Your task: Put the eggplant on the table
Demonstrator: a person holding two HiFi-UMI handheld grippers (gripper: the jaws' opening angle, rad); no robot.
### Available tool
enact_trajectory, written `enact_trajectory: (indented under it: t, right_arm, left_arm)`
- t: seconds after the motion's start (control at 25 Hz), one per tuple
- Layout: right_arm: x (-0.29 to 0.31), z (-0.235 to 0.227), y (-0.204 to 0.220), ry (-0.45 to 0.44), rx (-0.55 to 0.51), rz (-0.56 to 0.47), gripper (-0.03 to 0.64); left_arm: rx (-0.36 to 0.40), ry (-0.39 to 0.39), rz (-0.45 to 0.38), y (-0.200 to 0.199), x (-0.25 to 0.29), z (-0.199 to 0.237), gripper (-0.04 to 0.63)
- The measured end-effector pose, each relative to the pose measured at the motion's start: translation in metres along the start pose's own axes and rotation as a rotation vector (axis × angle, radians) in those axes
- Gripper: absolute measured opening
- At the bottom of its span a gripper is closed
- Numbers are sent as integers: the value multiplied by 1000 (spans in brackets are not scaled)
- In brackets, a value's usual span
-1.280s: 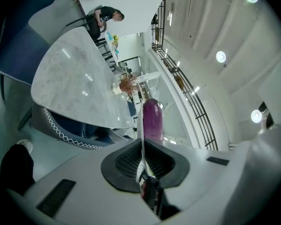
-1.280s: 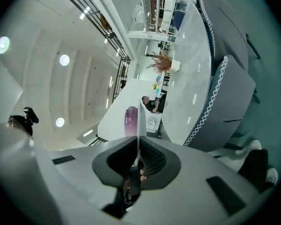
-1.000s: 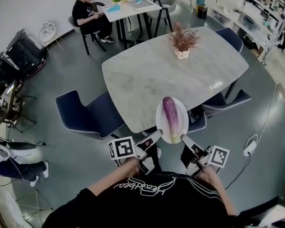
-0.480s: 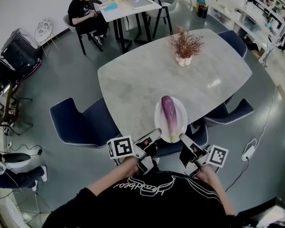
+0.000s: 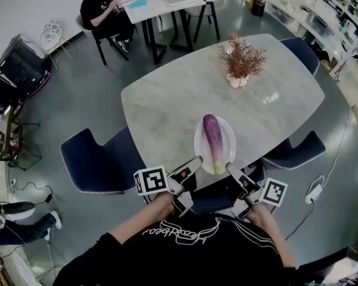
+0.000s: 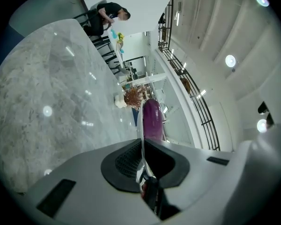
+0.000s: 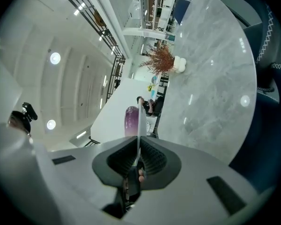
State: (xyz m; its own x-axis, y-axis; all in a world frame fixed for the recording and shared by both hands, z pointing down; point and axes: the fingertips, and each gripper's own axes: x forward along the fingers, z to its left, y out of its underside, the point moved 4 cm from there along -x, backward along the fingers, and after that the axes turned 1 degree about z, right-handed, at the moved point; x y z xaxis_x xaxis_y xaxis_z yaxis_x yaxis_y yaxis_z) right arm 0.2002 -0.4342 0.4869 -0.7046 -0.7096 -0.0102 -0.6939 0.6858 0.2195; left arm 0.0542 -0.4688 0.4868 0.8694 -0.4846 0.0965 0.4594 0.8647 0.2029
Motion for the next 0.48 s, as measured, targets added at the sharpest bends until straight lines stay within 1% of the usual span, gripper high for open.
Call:
enact_trajectory:
  t: [0.04, 0.16, 0.28, 0.48]
  right_arm:
    - [5, -3, -4, 4, 1, -1, 18]
    - [16, -10, -11, 18, -3, -2, 18]
    - [24, -15, -11, 30, -7, -4, 18]
    - [39, -29, -16, 66, -14, -6, 18]
  left_arm:
    - [12, -17, 4, -7, 2, 5, 26]
    - [-7, -15, 9, -18, 9, 11, 25]
    - [7, -49, 22, -25, 10, 22, 26]
    - [9, -72, 44, -41, 15, 37, 25]
